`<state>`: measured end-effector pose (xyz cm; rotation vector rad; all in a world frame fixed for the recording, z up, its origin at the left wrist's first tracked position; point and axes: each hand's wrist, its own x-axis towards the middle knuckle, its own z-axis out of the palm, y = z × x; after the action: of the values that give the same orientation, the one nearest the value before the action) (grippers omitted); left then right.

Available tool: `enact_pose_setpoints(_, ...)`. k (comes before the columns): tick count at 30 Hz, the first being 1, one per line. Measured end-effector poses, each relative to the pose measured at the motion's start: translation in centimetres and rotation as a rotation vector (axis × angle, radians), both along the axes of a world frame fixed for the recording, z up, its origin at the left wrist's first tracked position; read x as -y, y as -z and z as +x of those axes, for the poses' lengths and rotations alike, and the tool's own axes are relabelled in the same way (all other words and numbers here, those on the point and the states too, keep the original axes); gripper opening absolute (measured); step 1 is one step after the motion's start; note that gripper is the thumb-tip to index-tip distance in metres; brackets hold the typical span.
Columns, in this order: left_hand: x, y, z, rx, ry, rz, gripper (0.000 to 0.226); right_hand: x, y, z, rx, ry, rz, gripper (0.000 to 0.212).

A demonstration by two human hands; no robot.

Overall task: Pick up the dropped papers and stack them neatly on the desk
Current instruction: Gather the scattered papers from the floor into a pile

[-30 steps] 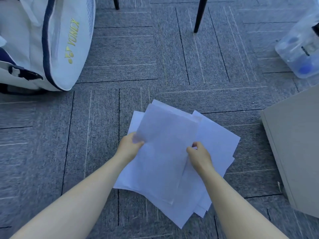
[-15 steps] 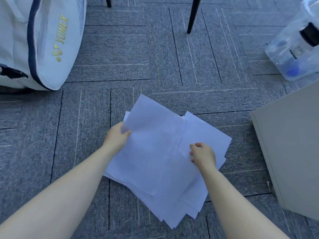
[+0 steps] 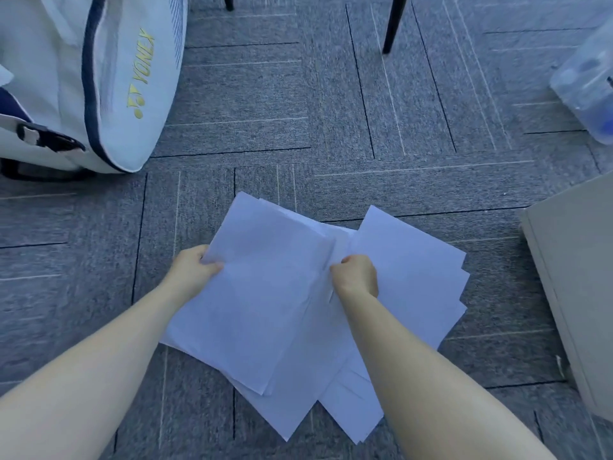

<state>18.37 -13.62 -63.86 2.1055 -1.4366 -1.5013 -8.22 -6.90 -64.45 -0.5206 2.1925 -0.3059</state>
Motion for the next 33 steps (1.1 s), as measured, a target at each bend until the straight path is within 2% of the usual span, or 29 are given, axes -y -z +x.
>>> enact_pose_setpoints(5, -0.7, 0.3, -0.1, 0.117, -0.026, -0.024, 0.007, -3.9, -0.3, -4.4, -0.222, 0.029, -0.079, 0.022)
enact_pose_setpoints(6, -0.8, 0.1, -1.0, 0.146, 0.015, -0.034, 0.005, -5.3, -0.3, -5.8, -0.277, 0.014, -0.050, 0.021)
enact_pose_setpoints(9, -1.2, 0.1, -4.7, 0.244, 0.116, -0.088, 0.016, -9.1, -0.4, -9.0, -0.341, 0.025, 0.126, 0.012)
enact_pose_setpoints(11, -1.7, 0.2, -7.2, 0.303, 0.157, -0.107, 0.016, -10.5, -0.1, -9.7, -0.303, 0.129, 0.168, 0.032)
enact_pose_setpoints(14, -2.0, 0.4, -9.1, 0.419, 0.187, -0.126, 0.030, -10.3, -0.1, -9.6, -0.259, 0.303, 0.134, 0.083)
enact_pose_setpoints(17, -2.2, 1.4, -9.7, 0.447, 0.178, -0.167, 0.030, -10.0, -0.2, -9.7, -0.260, 0.414, 0.144, 0.097)
enact_pose_setpoints(22, -3.6, 1.8, -12.4, 0.446, 0.168, -0.171, 0.039, -10.8, 0.4, -9.1, -0.278, 0.538, 0.154, 0.067)
enact_pose_setpoints(24, -3.3, 1.5, -12.3, 0.469, 0.156, -0.136, 0.045, -10.8, 0.9, -8.3, -0.227, 0.624, 0.122, 0.054)
enact_pose_setpoints(26, -2.9, 1.4, -11.9, 0.464, 0.116, -0.130, 0.041, -10.6, 0.9, -8.2, -0.128, 0.723, 0.067, 0.046)
enact_pose_setpoints(29, -2.5, 1.2, -11.8, 0.419, 0.060, -0.129, 0.030, -10.8, 0.8, -8.5, 0.018, 0.655, -0.040, 0.026)
enact_pose_setpoints(31, -2.2, 1.2, -11.9, 0.391, 0.042, -0.123, 0.021, -11.0, 0.9, -8.1, -0.003, 0.566, -0.075, 0.017)
enact_pose_setpoints(33, -2.1, 1.1, -11.8, 0.379, 0.054, -0.127, 0.015, -11.2, 1.3, -7.4, -0.086, 0.499, -0.084, 0.018)
